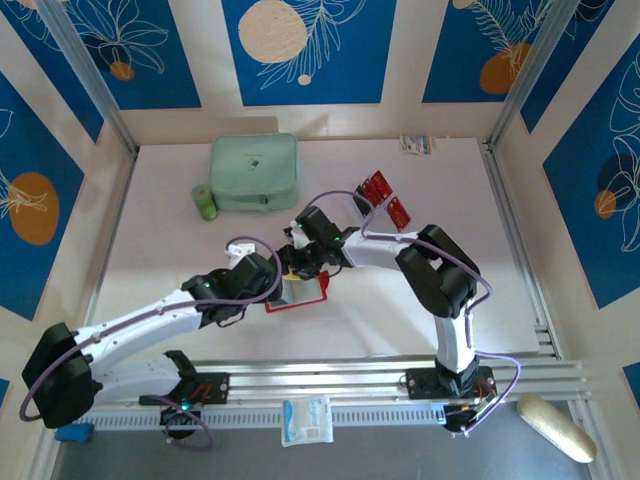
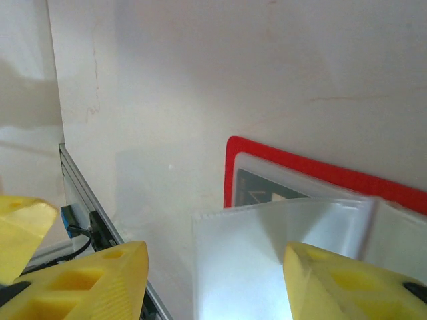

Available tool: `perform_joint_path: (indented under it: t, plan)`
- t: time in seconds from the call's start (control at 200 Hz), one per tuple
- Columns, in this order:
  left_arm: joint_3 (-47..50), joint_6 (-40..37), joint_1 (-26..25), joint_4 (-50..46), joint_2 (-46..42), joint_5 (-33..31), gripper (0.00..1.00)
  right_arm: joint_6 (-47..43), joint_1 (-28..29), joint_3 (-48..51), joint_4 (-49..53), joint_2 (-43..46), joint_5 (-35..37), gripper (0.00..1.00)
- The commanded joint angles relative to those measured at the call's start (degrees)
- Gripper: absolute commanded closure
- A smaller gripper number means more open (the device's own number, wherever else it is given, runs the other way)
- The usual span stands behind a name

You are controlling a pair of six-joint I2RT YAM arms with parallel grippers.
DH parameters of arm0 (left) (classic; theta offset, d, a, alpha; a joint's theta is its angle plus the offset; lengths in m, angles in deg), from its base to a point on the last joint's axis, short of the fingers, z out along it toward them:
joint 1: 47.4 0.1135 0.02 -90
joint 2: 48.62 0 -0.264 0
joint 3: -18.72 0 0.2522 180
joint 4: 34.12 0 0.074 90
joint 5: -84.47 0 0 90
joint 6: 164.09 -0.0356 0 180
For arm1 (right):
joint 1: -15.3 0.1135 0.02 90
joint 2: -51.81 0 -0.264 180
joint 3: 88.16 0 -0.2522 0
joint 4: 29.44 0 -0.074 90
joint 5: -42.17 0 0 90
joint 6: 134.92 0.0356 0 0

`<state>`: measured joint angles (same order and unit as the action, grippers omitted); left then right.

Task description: Put the credit cards into the card holder

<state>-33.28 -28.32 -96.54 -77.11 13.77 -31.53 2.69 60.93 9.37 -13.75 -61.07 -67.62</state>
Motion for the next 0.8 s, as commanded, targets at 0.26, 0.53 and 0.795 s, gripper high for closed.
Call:
perform_joint_path:
  t: [0.26, 0.53, 0.795]
  plan:
    - [1.3, 0.5, 0.6, -1.6, -2.7, -2.7, 0.0, 2.7, 1.6, -0.8, -1.1, -4.5, -1.2, 0.44]
    - [1.9, 0.9, 0.7, -1.0, -2.2, -2.6, 0.0, 2.6, 0.5, -0.9, -0.9, -2.5, -2.2, 0.44]
    - [1.6, 0.8, 0.7, 0.1, -0.5, -2.3, 0.0, 1.7, -1.7, -2.3, 0.7, 0.1, -2.8, 0.44]
